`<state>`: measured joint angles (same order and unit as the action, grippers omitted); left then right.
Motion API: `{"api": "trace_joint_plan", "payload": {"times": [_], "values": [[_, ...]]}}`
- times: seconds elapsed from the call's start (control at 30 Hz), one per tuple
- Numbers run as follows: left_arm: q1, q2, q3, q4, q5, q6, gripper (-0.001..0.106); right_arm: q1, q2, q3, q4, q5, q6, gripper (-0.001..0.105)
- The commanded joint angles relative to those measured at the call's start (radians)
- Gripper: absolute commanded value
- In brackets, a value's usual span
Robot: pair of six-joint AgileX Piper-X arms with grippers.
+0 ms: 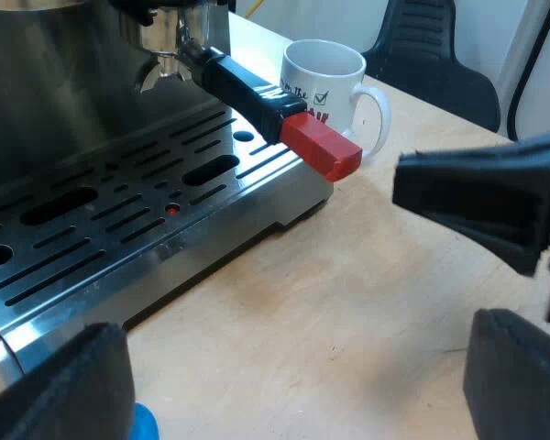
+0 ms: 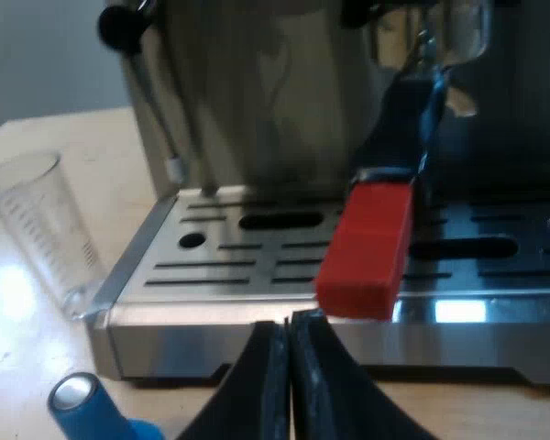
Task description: Grind coffee beans and then tamp
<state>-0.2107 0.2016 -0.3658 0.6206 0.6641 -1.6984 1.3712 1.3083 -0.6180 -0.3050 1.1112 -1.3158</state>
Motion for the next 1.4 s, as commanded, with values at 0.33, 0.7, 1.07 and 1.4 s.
{"api": "trace_joint_plan", "payload": {"times": [0.33, 0.7, 1.07, 1.4], "values": [[-0.004, 0.004, -0.001, -0.014, 0.014, -0.002, 0.078, -0.060, -0.001, -0.004, -0.012, -0.049, -0.004, 0.000], [-0.004, 0.004, -0.001, -0.014, 0.014, -0.002, 0.078, -0.088, 0.012, -0.004, -0.005, -0.101, -0.004, 0.000], [-0.004, 0.004, -0.001, -0.014, 0.022, -0.002, 0.078, -0.091, 0.048, -0.004, -0.005, -0.081, -0.004, 0.000], [-0.004, 0.004, -0.001, -0.014, 0.022, -0.002, 0.078, -0.117, 0.048, -0.004, -0.015, -0.014, -0.004, 0.000]]}}
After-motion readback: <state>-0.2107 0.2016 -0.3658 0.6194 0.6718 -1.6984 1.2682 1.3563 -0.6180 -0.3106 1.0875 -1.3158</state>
